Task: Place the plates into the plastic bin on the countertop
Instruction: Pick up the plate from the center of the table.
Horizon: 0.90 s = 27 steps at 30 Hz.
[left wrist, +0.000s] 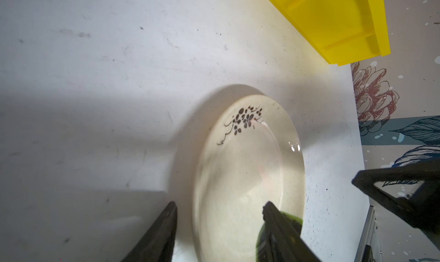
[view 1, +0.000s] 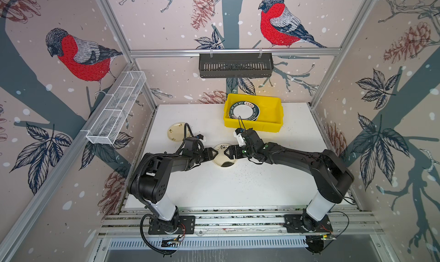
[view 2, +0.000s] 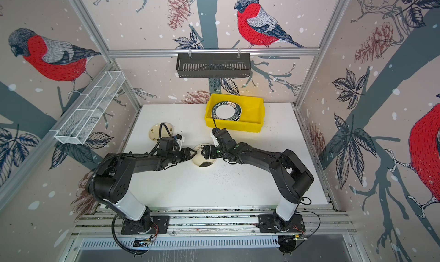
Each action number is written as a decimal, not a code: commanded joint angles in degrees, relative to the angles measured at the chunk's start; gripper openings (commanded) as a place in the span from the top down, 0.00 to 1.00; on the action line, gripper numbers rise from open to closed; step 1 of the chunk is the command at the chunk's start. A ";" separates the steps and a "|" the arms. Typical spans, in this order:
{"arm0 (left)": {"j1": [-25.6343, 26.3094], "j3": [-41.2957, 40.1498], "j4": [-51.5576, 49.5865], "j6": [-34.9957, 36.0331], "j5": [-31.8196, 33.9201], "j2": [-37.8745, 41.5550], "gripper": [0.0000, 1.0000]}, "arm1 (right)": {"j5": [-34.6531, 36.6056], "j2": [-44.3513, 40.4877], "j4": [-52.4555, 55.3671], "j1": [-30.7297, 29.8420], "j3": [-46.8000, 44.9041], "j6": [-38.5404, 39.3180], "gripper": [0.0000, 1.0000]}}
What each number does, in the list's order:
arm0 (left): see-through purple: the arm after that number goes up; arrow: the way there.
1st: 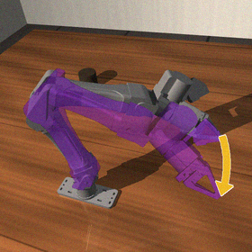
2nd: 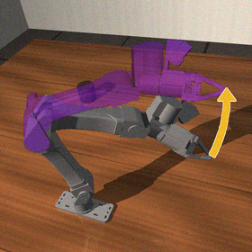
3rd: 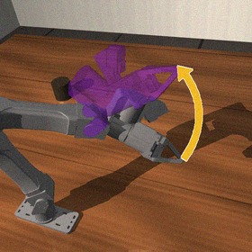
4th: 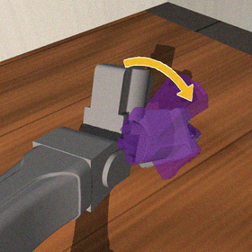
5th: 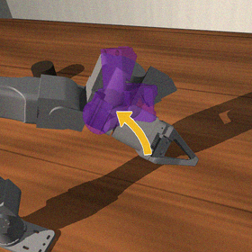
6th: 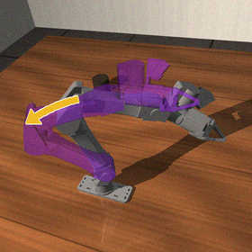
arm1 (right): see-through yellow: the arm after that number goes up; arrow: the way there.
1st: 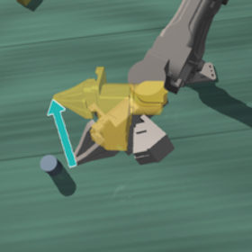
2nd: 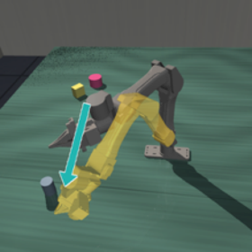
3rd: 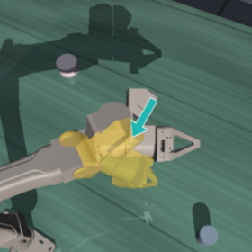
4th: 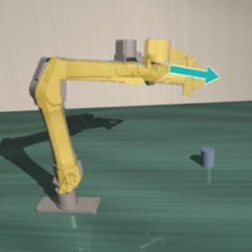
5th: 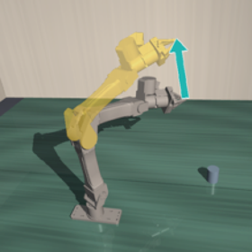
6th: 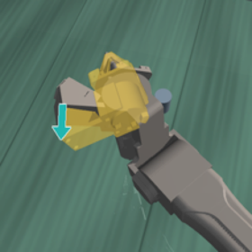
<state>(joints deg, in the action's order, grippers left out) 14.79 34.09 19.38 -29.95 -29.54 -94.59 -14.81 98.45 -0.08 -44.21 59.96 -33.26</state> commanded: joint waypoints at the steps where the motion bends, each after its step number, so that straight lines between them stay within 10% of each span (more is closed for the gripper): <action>1: -0.05 -2.87 -9.73 -0.54 3.28 0.90 0.41 | 0.61 0.55 -1.45 -0.20 0.00 -1.06 0.14; 27: 1.56 -3.94 -4.15 -4.63 -2.89 -4.73 0.53 | 6.17 2.55 -6.73 -0.34 -4.35 2.30 0.14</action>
<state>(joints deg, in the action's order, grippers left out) 15.99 30.72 26.98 -34.06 -36.05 -97.54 -10.11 101.25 -4.01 -44.56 56.42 -32.56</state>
